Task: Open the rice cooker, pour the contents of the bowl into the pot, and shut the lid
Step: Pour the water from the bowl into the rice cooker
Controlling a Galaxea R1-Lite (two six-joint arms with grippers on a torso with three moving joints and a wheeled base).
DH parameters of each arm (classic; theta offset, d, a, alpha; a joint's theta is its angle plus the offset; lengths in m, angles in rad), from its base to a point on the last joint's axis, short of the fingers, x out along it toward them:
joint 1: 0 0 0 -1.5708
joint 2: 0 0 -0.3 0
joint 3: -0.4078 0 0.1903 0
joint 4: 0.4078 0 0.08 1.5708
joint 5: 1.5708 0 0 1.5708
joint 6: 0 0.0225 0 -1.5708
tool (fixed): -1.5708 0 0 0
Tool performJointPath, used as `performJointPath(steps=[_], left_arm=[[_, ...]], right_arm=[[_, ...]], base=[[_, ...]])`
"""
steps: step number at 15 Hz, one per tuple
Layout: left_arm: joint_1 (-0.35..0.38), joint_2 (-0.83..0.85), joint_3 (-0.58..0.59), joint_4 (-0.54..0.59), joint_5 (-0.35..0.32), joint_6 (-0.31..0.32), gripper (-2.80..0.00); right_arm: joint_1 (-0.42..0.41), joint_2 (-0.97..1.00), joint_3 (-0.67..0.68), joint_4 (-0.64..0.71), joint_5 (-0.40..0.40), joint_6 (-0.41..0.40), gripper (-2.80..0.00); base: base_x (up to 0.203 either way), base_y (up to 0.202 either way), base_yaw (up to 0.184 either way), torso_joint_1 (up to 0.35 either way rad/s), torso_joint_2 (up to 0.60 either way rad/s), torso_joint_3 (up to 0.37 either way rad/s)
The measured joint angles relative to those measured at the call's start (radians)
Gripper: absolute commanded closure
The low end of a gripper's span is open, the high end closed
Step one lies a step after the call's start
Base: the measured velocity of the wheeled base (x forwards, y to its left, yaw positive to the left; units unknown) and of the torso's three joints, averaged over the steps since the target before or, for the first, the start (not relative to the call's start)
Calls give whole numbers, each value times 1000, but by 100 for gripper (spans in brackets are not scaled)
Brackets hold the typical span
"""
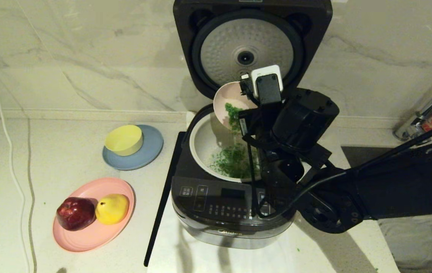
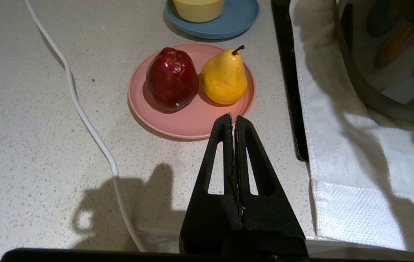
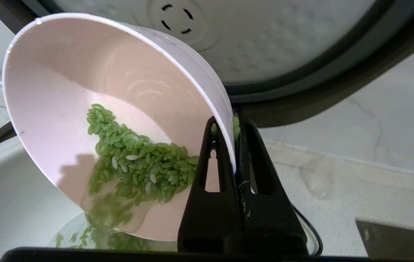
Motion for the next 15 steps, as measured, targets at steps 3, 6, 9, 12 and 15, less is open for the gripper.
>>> performJointPath(steps=[3, 6, 9, 12, 15], left_arm=[[0, 0, 0, 0, 0, 0, 0], [0, 0, 0, 0, 0, 0, 0], [0, 0, 0, 0, 0, 0, 0], [0, 0, 0, 0, 0, 0, 0], [0, 0, 0, 0, 0, 0, 0]], right_arm=[[21, 9, 19, -25, 0, -32, 0], [29, 21, 29, -31, 2, -46, 0], [34, 25, 24, -33, 0, -58, 0], [35, 11, 13, -29, -8, -58, 0], [35, 0, 25, -30, -17, -60, 0]], base=[[0, 0, 0, 0, 0, 0], [0, 0, 0, 0, 0, 0], [0, 0, 0, 0, 0, 0], [0, 0, 0, 0, 0, 0], [0, 0, 0, 0, 0, 0]])
